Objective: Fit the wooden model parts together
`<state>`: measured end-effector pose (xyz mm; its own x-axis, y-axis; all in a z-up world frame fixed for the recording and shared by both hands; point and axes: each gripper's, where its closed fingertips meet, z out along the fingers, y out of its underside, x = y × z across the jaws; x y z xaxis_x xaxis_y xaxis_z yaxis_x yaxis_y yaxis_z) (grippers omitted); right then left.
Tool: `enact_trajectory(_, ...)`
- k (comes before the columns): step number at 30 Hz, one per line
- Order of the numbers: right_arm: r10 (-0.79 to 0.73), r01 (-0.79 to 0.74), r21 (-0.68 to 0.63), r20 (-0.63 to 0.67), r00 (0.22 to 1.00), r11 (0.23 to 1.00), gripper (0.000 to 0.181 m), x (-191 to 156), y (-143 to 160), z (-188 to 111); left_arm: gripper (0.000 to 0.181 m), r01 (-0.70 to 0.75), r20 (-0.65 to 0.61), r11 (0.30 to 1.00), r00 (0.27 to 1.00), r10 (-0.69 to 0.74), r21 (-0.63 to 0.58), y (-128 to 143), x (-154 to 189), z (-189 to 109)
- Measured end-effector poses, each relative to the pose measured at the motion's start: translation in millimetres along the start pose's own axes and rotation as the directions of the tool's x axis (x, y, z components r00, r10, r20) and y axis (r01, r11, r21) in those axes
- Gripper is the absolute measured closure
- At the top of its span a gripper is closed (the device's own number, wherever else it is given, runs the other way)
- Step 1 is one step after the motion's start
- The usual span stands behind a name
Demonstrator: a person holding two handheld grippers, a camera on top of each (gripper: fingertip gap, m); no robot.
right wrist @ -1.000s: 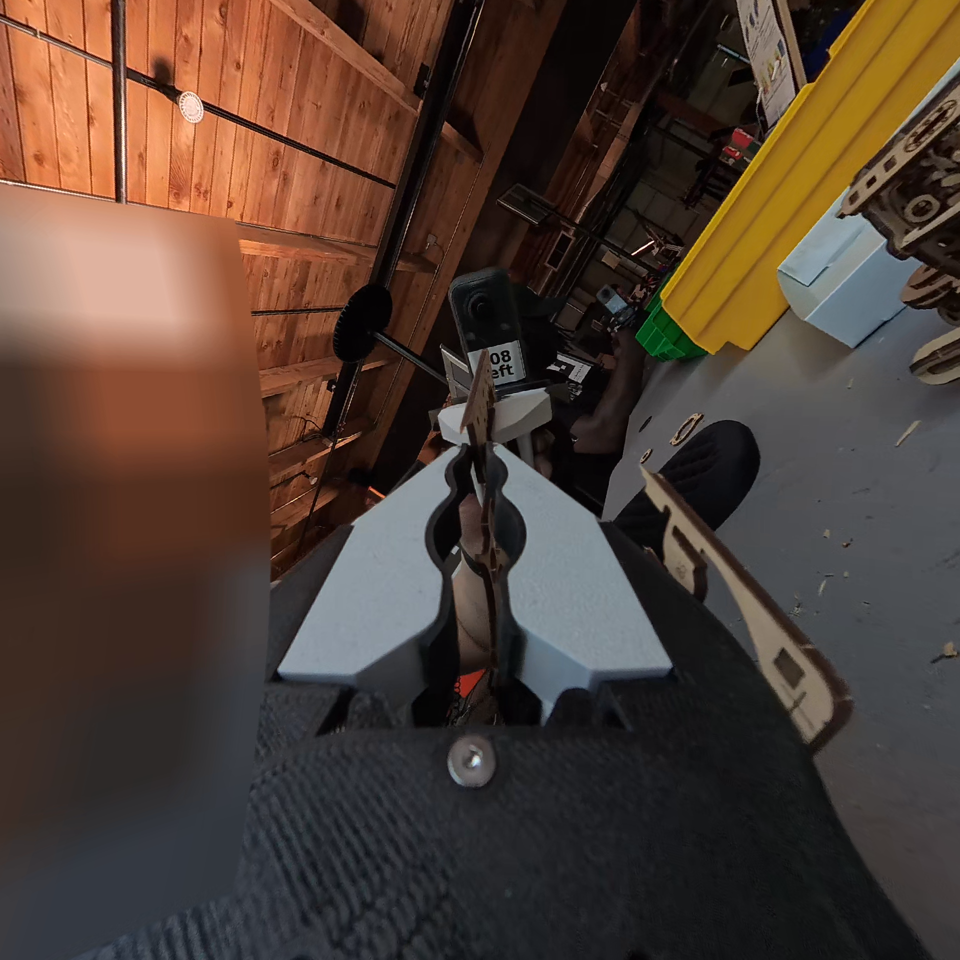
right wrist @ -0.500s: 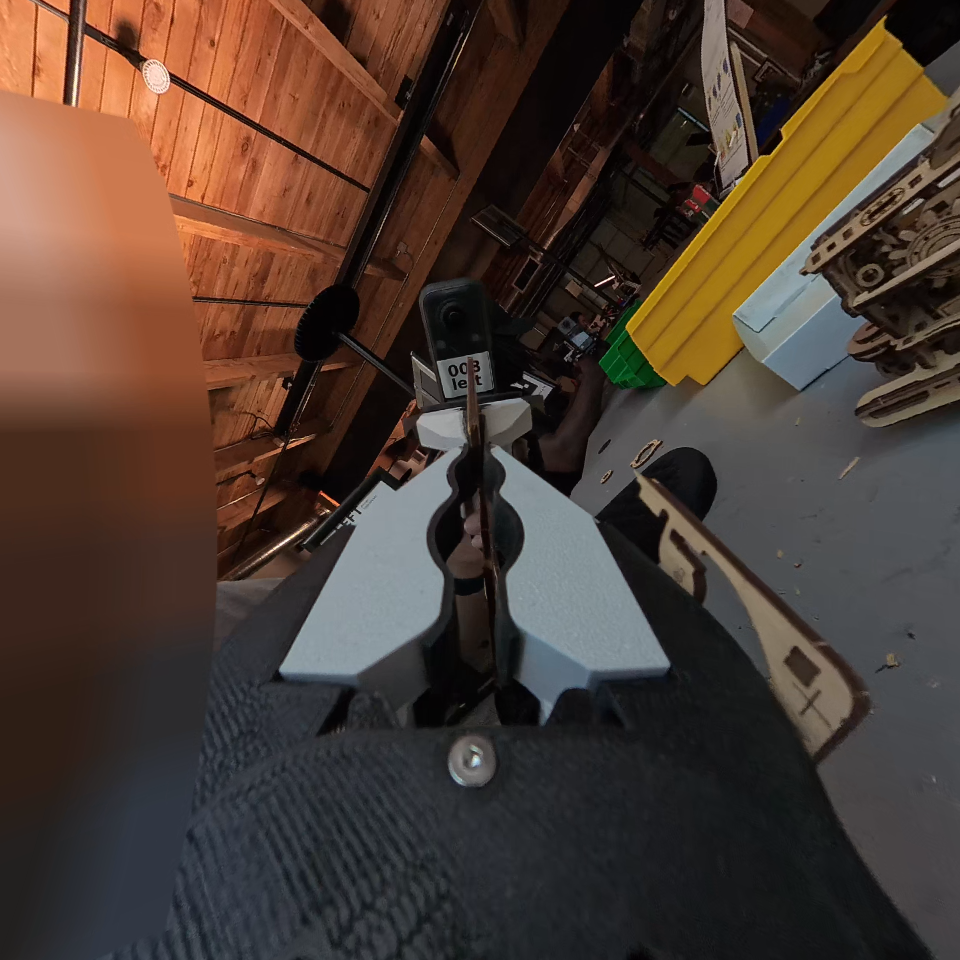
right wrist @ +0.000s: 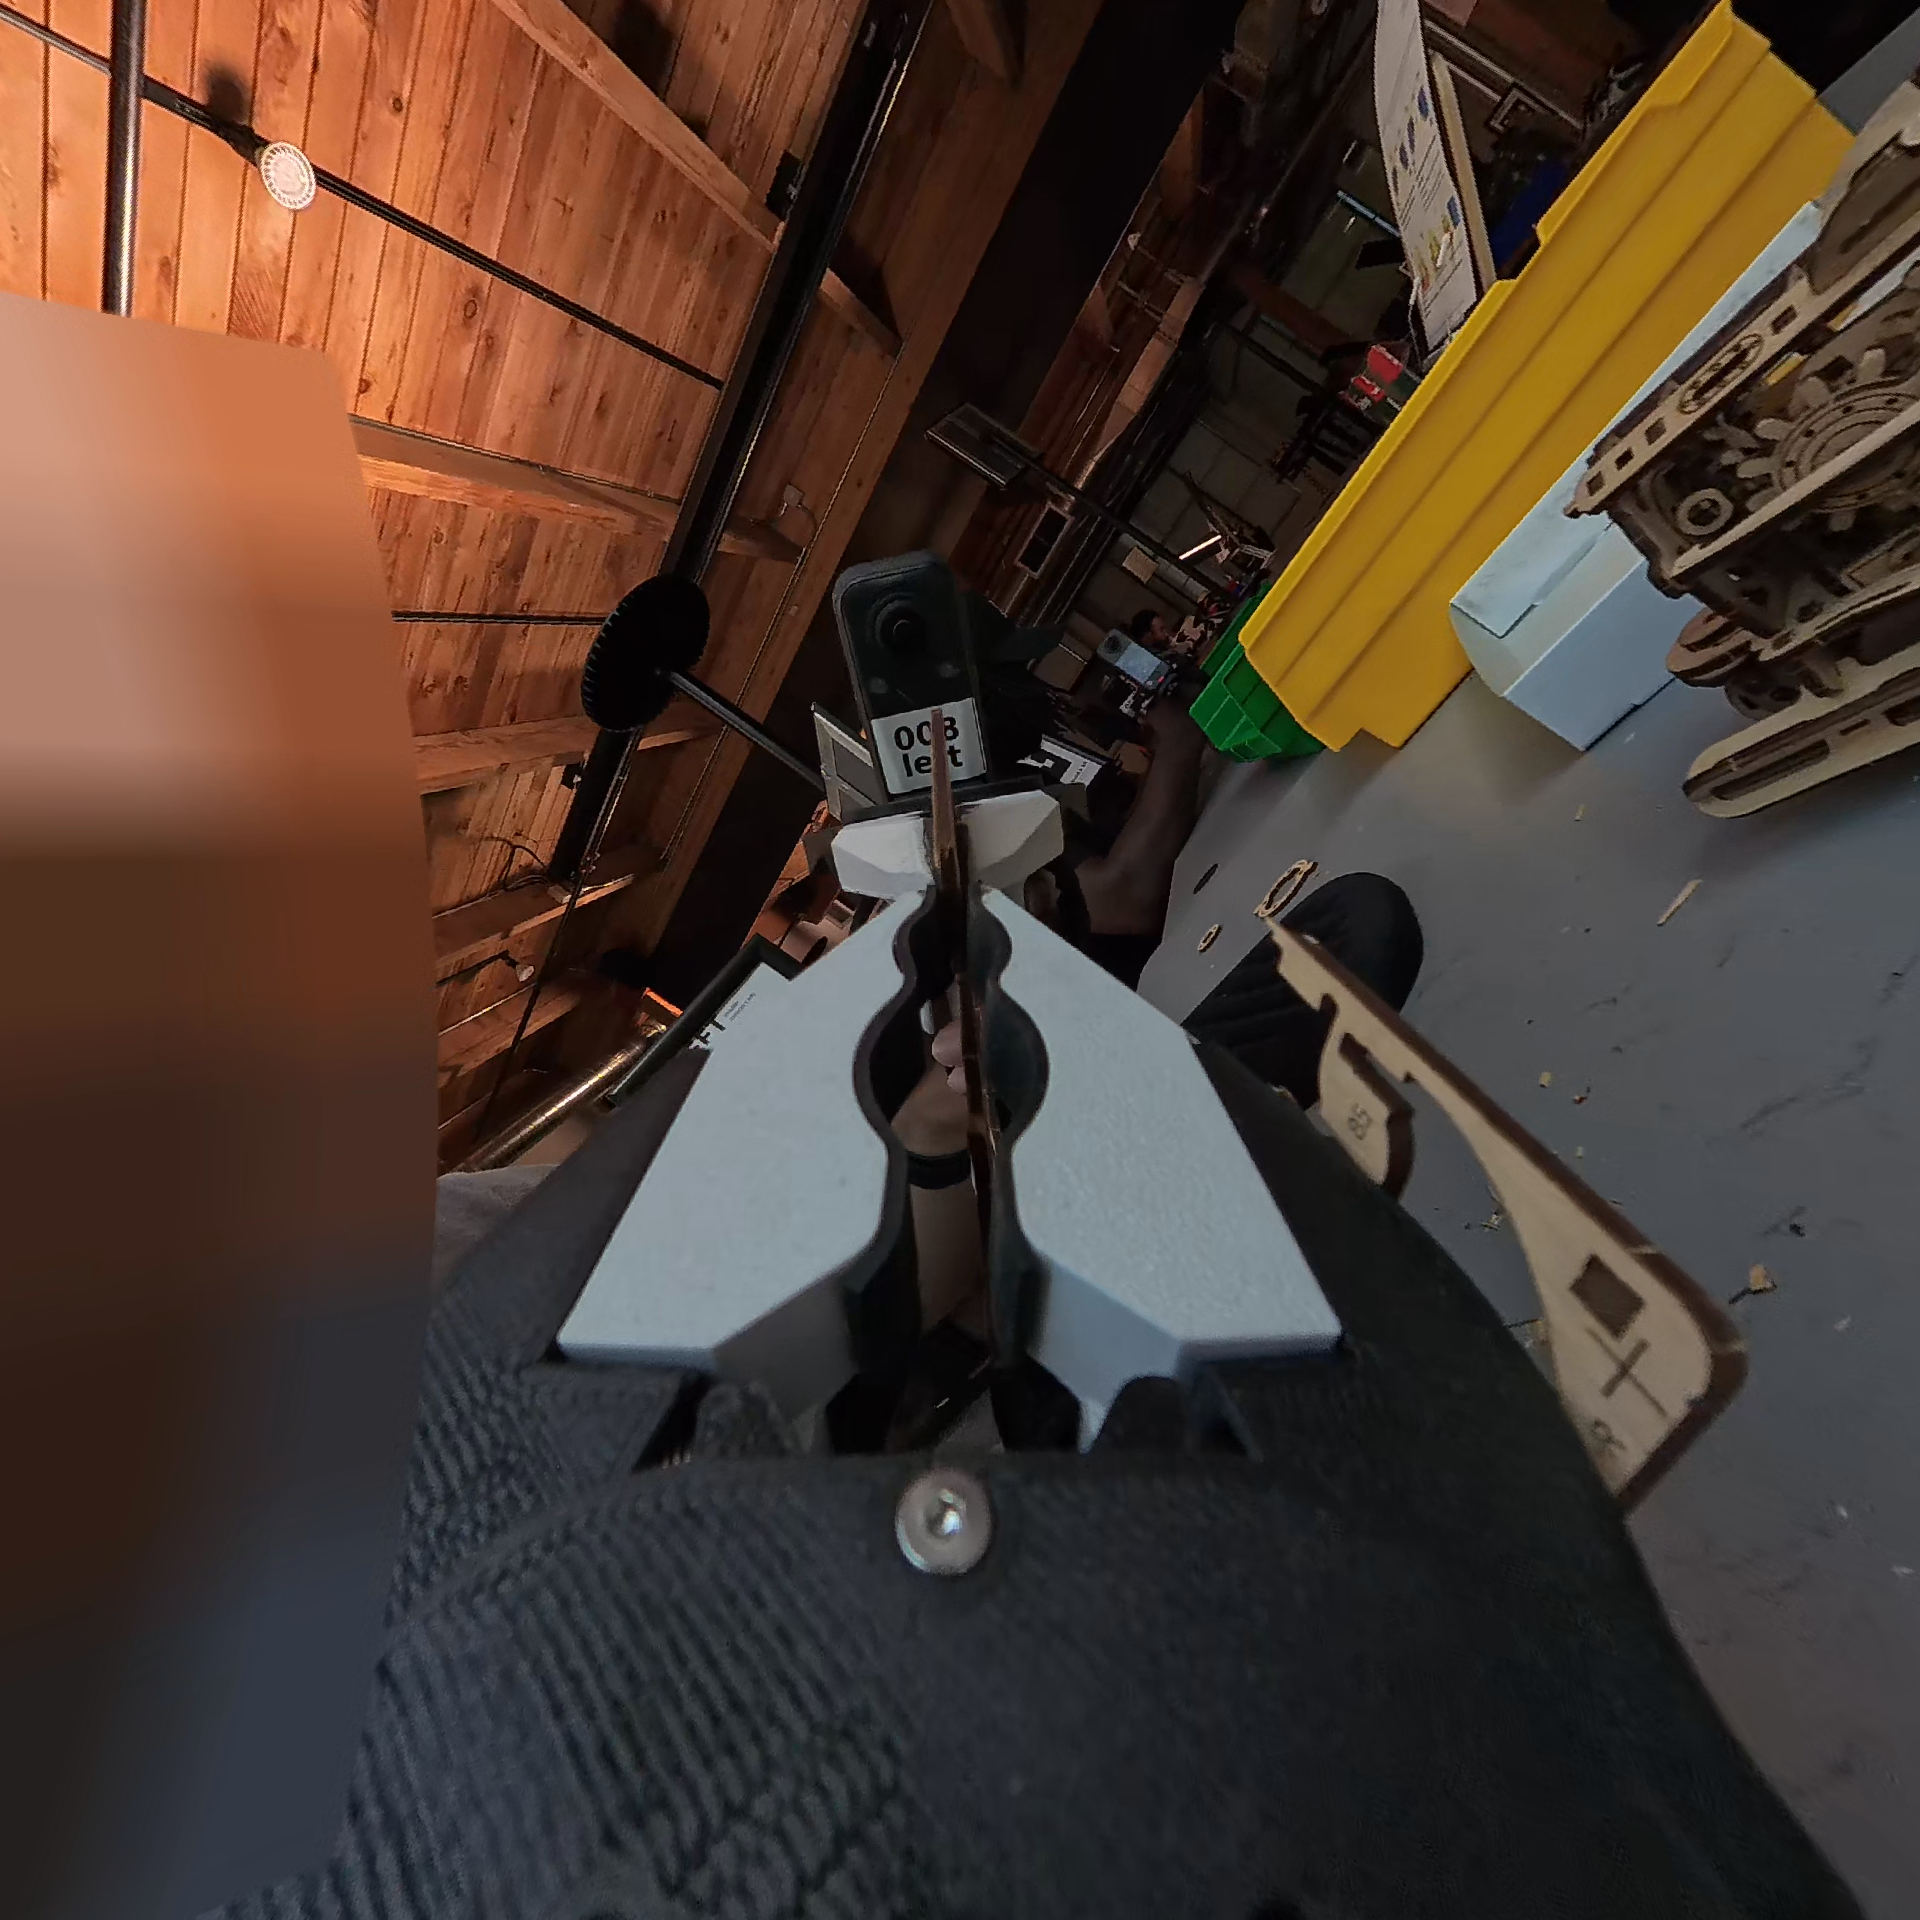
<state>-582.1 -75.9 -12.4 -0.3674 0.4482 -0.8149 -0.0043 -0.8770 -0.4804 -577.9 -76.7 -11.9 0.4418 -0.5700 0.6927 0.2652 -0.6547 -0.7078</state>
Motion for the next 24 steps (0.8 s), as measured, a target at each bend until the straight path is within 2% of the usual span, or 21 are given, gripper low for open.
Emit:
enact_trajectory(10, -0.008, 0.008, -0.007, -0.005, 1.000, 1.000, 0.181, 0, 2, 1, 0.181, -0.003, 0.007, 1.000, 1.000, 0.003, -0.005, 1, 0, 0)
enact_trajectory(16, -0.031, 0.031, 0.005, 0.066, 0.997, 1.000, 0.180, -14, 2, 0, 0.181, -0.020, -0.073, 1.000, 0.997, 0.020, 0.004, -1, 14, 0)
enact_trajectory(20, -0.024, 0.023, 0.008, 0.120, 0.992, 1.000, 0.179, -22, 4, 0, 0.180, 0.029, -0.157, 0.999, 0.987, -0.025, 0.023, 0, 20, -1)
enact_trajectory(24, -0.032, 0.032, -0.001, 0.127, 0.991, 0.999, 0.179, -23, 5, 1, 0.180, -0.061, -0.099, 0.997, 0.993, 0.064, 0.038, 1, 21, -3)
